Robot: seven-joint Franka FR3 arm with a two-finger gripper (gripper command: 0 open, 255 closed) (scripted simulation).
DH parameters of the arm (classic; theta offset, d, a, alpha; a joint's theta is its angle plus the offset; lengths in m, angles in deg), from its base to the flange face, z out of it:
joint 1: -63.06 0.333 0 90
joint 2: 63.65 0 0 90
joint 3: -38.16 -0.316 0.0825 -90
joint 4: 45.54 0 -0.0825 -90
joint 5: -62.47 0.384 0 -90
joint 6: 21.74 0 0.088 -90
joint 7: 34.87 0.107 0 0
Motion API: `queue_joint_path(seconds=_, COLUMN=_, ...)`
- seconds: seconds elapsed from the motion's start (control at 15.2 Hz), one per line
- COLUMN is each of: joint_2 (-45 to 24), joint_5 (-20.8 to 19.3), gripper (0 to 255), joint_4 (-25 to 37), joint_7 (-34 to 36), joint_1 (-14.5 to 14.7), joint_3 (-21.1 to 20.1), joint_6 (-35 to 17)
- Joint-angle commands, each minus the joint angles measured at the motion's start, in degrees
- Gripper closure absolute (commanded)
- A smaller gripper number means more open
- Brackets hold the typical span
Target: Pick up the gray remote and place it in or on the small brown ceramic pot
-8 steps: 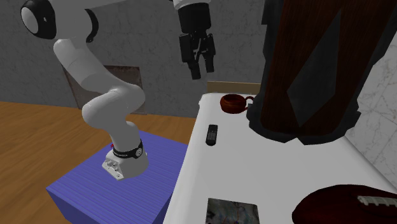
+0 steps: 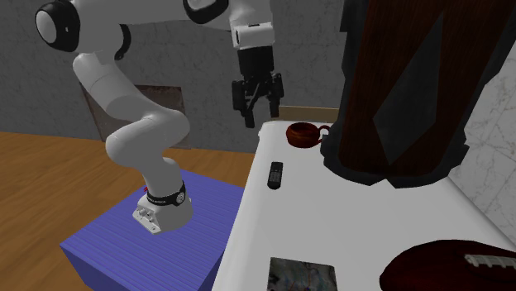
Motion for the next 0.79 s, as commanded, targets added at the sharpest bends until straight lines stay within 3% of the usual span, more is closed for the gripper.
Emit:
queue_joint_path(seconds=0.0, joint_2=1.1, joint_5=1.9, gripper=0, joint_4=-3.3, joint_7=6.2, joint_1=-0.7, joint_3=-2.6, joint_6=-1.3)
queue_joint_path(seconds=0.73, joint_2=-4.6, joint_5=14.8, gripper=0, joint_4=-13.0, joint_7=38.9, joint_1=-4.0, joint_3=-19.3, joint_6=-12.7)
